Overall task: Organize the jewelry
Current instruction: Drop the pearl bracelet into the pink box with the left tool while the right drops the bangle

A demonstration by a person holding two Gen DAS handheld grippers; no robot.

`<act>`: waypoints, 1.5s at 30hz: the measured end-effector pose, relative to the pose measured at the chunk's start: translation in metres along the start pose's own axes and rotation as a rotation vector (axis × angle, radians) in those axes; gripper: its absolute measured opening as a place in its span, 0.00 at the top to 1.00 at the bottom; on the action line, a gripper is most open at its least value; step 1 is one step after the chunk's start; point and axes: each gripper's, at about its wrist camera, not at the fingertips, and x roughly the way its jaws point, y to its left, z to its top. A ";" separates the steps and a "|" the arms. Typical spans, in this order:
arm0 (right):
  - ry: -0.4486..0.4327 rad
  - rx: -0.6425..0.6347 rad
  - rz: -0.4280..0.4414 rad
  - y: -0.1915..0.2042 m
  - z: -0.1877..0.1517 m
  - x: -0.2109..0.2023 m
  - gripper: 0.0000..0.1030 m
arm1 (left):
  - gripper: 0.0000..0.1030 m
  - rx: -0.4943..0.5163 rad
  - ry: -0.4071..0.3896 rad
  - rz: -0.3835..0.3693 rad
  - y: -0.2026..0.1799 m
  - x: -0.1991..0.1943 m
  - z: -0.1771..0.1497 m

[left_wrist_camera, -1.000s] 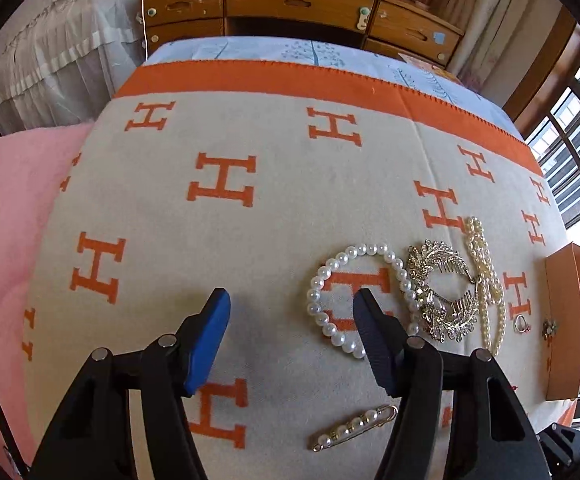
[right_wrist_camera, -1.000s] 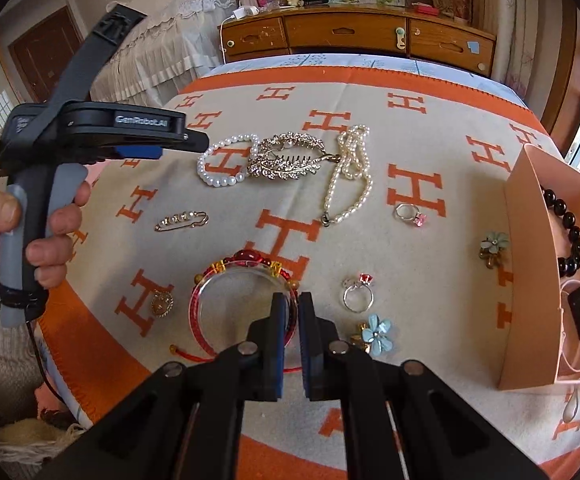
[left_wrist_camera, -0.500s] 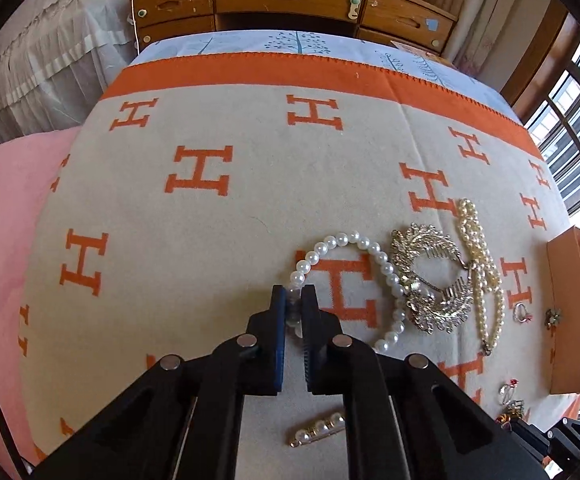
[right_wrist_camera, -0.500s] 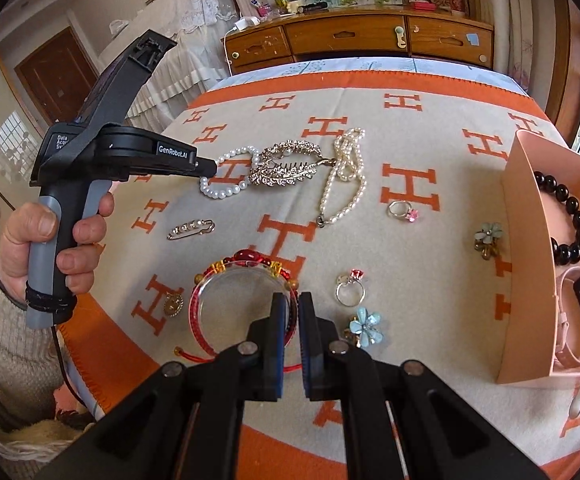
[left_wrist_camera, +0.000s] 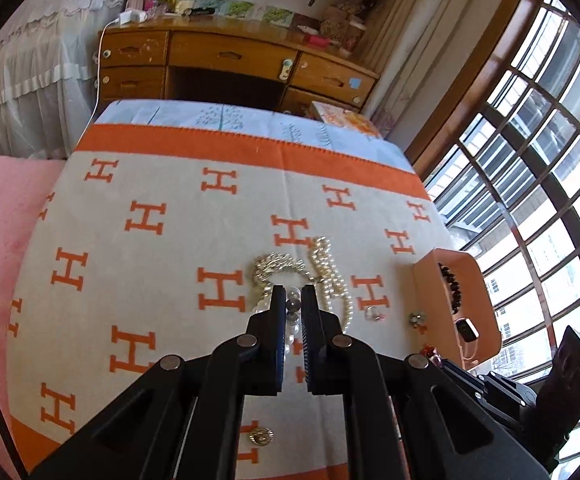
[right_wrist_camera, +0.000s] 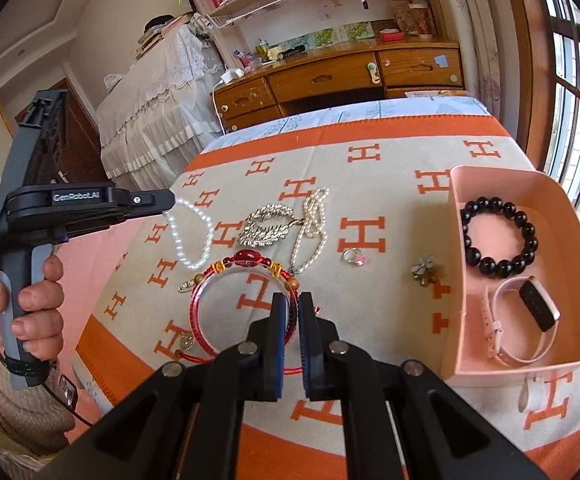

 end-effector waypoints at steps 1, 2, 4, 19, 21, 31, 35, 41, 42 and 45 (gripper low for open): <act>-0.016 0.012 -0.008 -0.005 0.001 -0.006 0.94 | 0.95 0.017 -0.012 -0.012 -0.009 -0.006 0.003; -0.031 0.023 -0.017 -0.010 0.003 -0.012 0.94 | 0.95 0.035 -0.024 -0.027 -0.018 -0.011 0.005; -0.062 0.048 -0.043 -0.023 0.006 -0.023 0.94 | 0.95 0.073 -0.044 -0.056 -0.039 -0.018 0.008; -0.255 0.323 -0.247 -0.135 0.001 -0.091 0.94 | 0.95 0.386 0.013 -0.241 -0.216 0.013 0.002; -0.267 0.346 -0.258 -0.144 -0.003 -0.095 0.94 | 0.95 0.414 0.038 -0.252 -0.230 0.024 -0.004; -0.287 0.391 -0.286 -0.170 -0.011 -0.100 0.94 | 0.95 0.505 0.126 -0.201 -0.275 0.088 -0.022; -0.271 0.380 -0.294 -0.171 -0.014 -0.098 0.94 | 0.95 0.508 0.120 -0.156 -0.277 0.111 -0.016; -0.223 0.337 -0.272 -0.162 -0.013 -0.086 0.94 | 0.82 0.442 0.193 -0.044 -0.248 0.154 -0.009; -0.216 0.327 -0.271 -0.160 -0.013 -0.083 0.94 | 0.82 0.425 0.195 -0.039 -0.241 0.154 -0.008; -0.189 0.306 -0.265 -0.155 -0.010 -0.074 0.94 | 0.76 0.383 0.175 -0.033 -0.224 0.146 -0.005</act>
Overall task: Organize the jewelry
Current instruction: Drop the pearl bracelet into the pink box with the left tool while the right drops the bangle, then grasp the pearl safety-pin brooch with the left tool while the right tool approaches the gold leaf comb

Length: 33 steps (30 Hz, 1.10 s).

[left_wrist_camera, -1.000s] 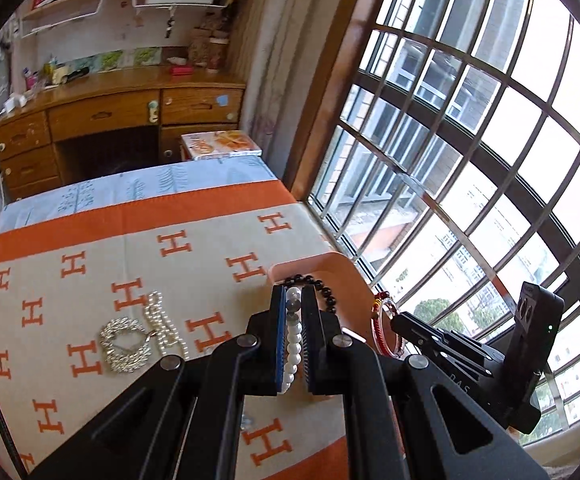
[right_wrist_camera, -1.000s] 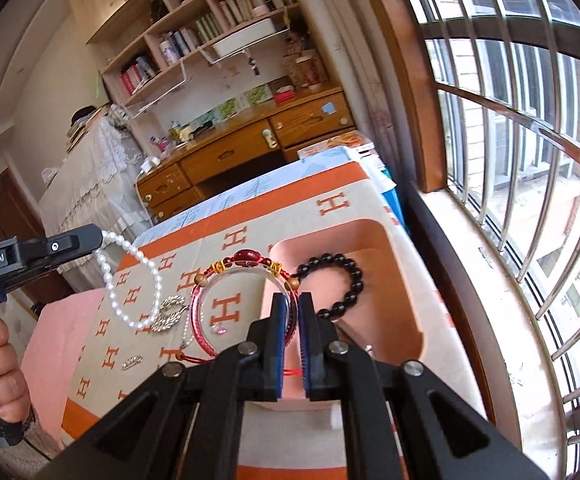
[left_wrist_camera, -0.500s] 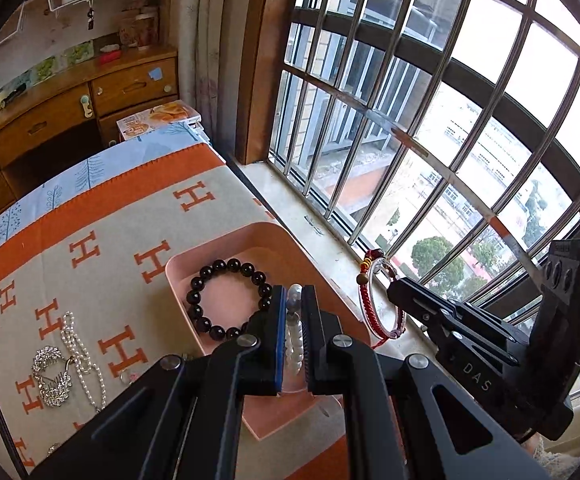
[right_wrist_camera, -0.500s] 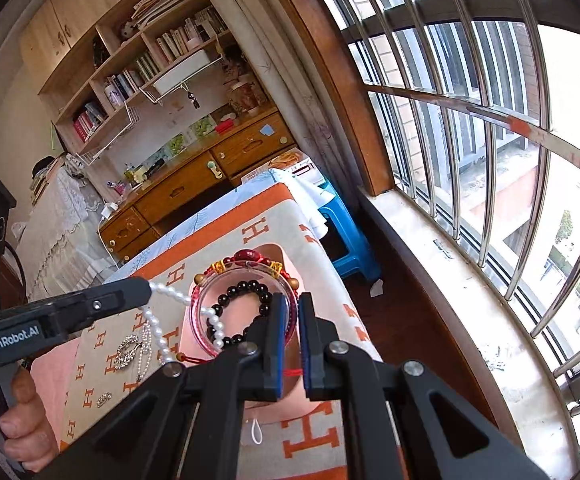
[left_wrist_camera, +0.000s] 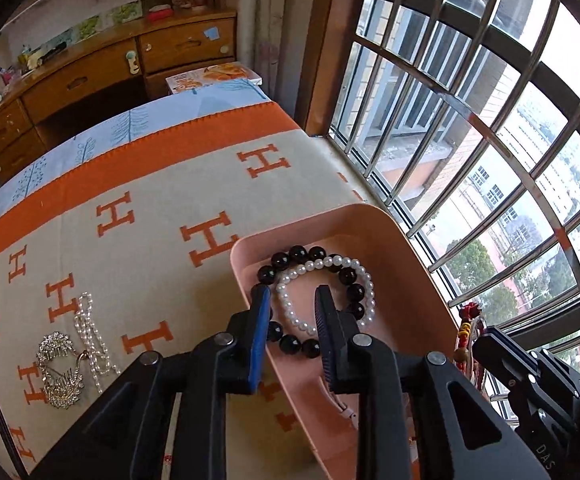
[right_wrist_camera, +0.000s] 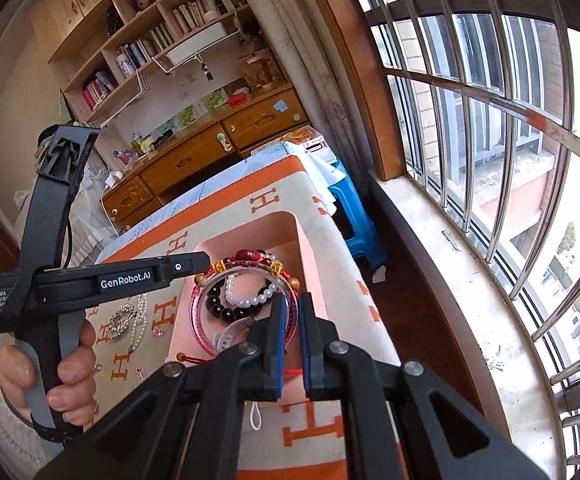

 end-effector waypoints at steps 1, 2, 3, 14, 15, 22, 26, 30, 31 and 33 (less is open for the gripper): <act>0.010 -0.005 0.000 0.001 0.001 0.003 0.94 | 0.75 -0.008 -0.013 0.008 0.005 -0.004 -0.002; 0.020 -0.009 -0.003 0.003 0.001 0.007 0.94 | 0.74 -0.016 -0.024 0.019 0.010 -0.009 -0.004; 0.029 -0.012 -0.008 0.005 0.003 0.011 0.94 | 0.67 -0.026 -0.030 0.029 0.015 -0.013 -0.006; 0.086 -0.047 -0.103 0.021 0.023 0.050 0.92 | 0.55 -0.133 -0.110 0.083 0.066 -0.064 -0.037; 0.094 -0.033 -0.104 0.021 0.024 0.053 0.92 | 0.55 -0.147 -0.122 0.094 0.072 -0.070 -0.039; 0.087 -0.046 -0.052 0.042 0.020 0.043 0.92 | 0.47 -0.267 -0.187 0.159 0.127 -0.113 -0.064; 0.078 -0.083 -0.025 0.062 0.013 0.032 0.92 | 0.47 -0.331 -0.194 0.192 0.156 -0.130 -0.084; 0.086 -0.116 0.001 0.082 0.005 0.023 0.92 | 0.47 -0.365 -0.201 0.219 0.175 -0.143 -0.104; 0.089 -0.124 0.008 0.087 0.002 0.021 0.92 | 0.47 -0.370 -0.204 0.225 0.178 -0.146 -0.109; 0.092 -0.141 0.023 0.098 -0.002 0.018 0.92 | 0.46 -0.374 -0.208 0.239 0.184 -0.152 -0.119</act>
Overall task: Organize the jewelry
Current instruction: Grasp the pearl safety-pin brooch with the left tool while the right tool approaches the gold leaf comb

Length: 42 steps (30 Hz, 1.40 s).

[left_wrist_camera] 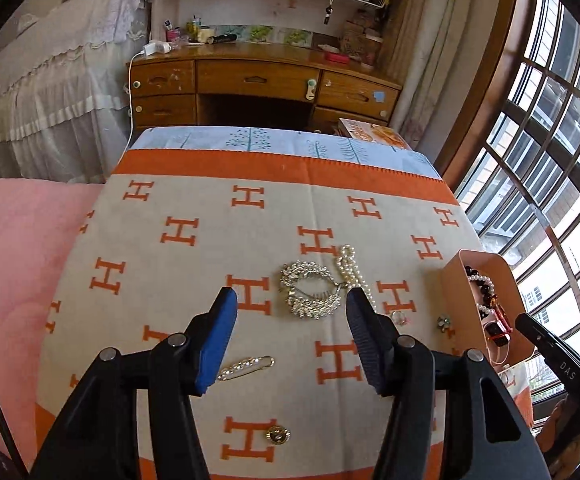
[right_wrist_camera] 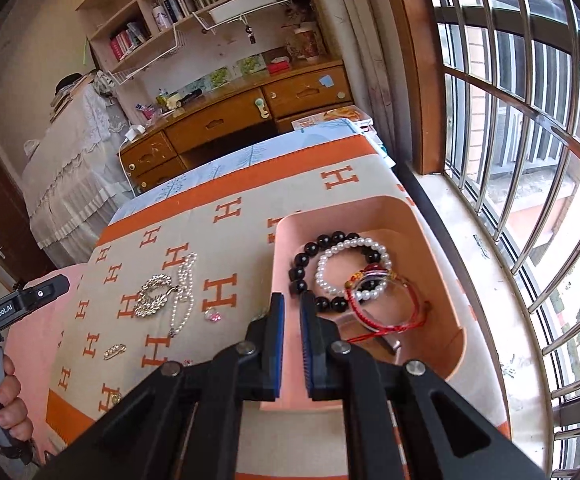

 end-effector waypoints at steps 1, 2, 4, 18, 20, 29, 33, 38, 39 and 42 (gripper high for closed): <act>0.000 -0.013 0.005 0.006 -0.002 -0.001 0.92 | 0.46 -0.001 -0.002 0.005 0.005 -0.002 -0.003; 0.001 -0.027 0.009 0.013 -0.004 -0.002 0.92 | 0.46 -0.002 -0.003 0.011 0.010 -0.005 -0.005; 0.008 -0.053 0.016 0.025 -0.006 -0.002 0.92 | 0.46 -0.005 -0.004 0.021 0.018 -0.007 -0.009; 0.130 -0.207 0.110 0.096 -0.014 0.024 0.92 | 0.46 0.161 0.083 0.018 0.044 0.028 -0.034; 0.152 -0.220 0.119 0.103 -0.013 0.032 0.92 | 0.46 0.259 0.118 0.004 0.042 0.040 -0.041; 0.219 -0.296 0.154 0.131 -0.011 0.055 0.92 | 0.46 0.480 0.245 -0.057 0.049 0.080 -0.047; 0.261 -0.338 0.190 0.140 -0.008 0.065 0.88 | 0.46 0.545 0.266 -0.114 0.044 0.083 -0.045; 0.306 -0.506 0.244 0.160 0.001 0.082 0.61 | 0.46 0.621 0.327 -0.121 0.033 0.100 -0.047; 0.332 -0.553 0.262 0.165 0.002 0.088 0.61 | 0.46 0.621 0.324 -0.137 0.032 0.100 -0.045; 0.402 -0.661 0.280 0.176 0.007 0.110 0.61 | 0.47 0.618 0.364 -0.163 0.032 0.105 -0.040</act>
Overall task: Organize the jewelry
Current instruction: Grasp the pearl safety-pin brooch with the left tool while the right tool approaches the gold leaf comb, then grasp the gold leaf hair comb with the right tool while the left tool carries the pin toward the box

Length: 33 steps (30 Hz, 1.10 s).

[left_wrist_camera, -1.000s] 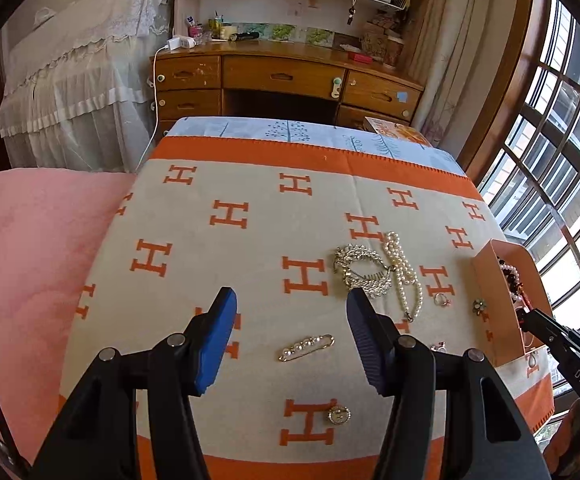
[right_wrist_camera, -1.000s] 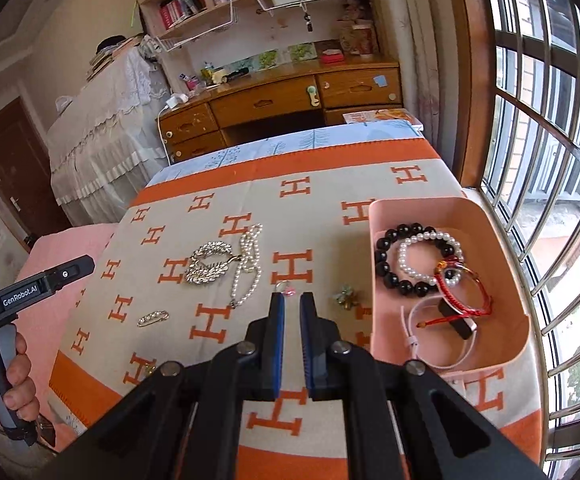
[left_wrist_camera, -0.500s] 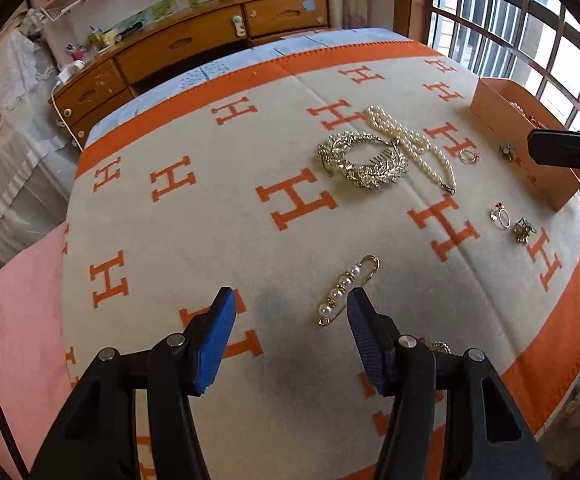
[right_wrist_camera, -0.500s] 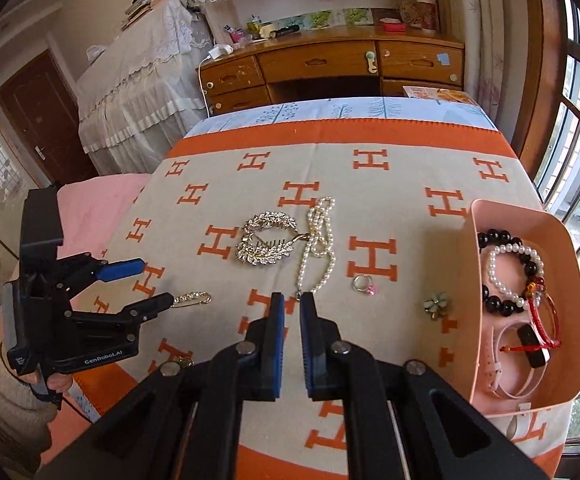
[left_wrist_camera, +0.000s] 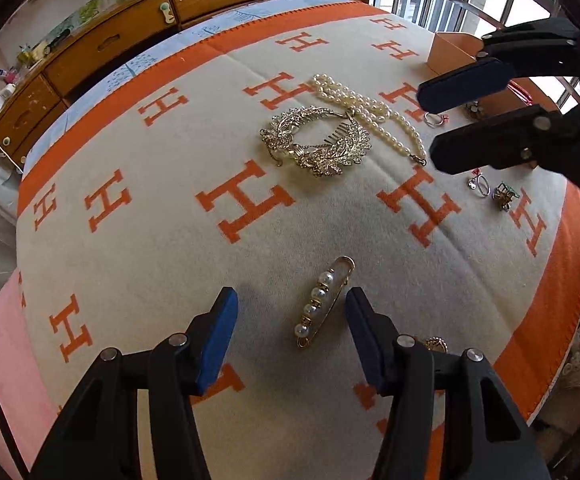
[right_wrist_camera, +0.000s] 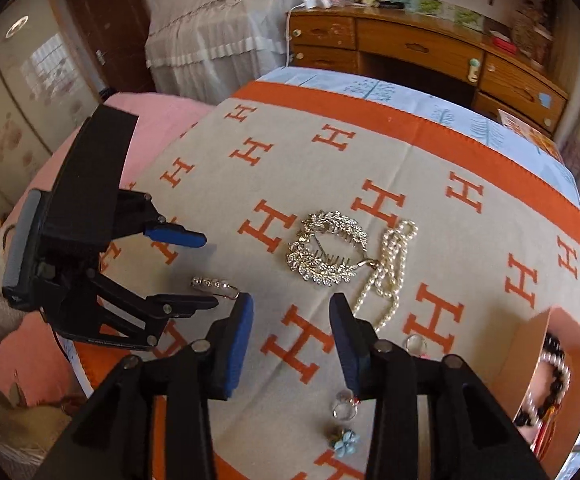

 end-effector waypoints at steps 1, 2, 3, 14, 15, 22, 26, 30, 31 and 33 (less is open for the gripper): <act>0.023 -0.026 0.012 -0.001 0.005 0.006 0.61 | 0.47 -0.001 0.007 -0.013 0.002 0.001 0.001; 0.042 -0.055 0.021 -0.001 0.010 0.012 0.61 | 0.47 -0.004 0.014 -0.023 0.003 0.002 0.002; 0.054 -0.090 0.022 -0.001 0.015 0.017 0.61 | 0.50 -0.003 0.015 -0.034 0.004 0.002 0.002; 0.181 -0.364 -0.009 0.011 0.042 0.063 0.61 | 0.95 -0.151 0.008 -0.111 0.012 -0.009 -0.009; 0.194 -0.350 0.000 0.010 0.045 0.066 0.61 | 0.95 -0.167 0.004 -0.114 0.013 -0.011 -0.011; 0.271 -0.223 0.061 0.004 0.058 0.078 0.61 | 0.95 -0.242 -0.014 -0.124 0.025 -0.026 -0.025; 0.332 -0.119 0.042 -0.001 0.063 0.086 0.61 | 0.95 -0.277 -0.024 -0.136 0.033 -0.032 -0.031; 0.363 -0.019 0.027 -0.005 0.069 0.089 0.64 | 0.95 -0.296 -0.025 -0.142 0.044 -0.035 -0.035; 0.373 -0.003 0.018 -0.005 0.070 0.091 0.69 | 0.95 -0.301 -0.025 -0.146 0.045 -0.036 -0.037; 0.389 0.013 -0.021 -0.003 0.073 0.096 0.77 | 0.95 -0.310 -0.027 -0.151 0.042 -0.036 -0.038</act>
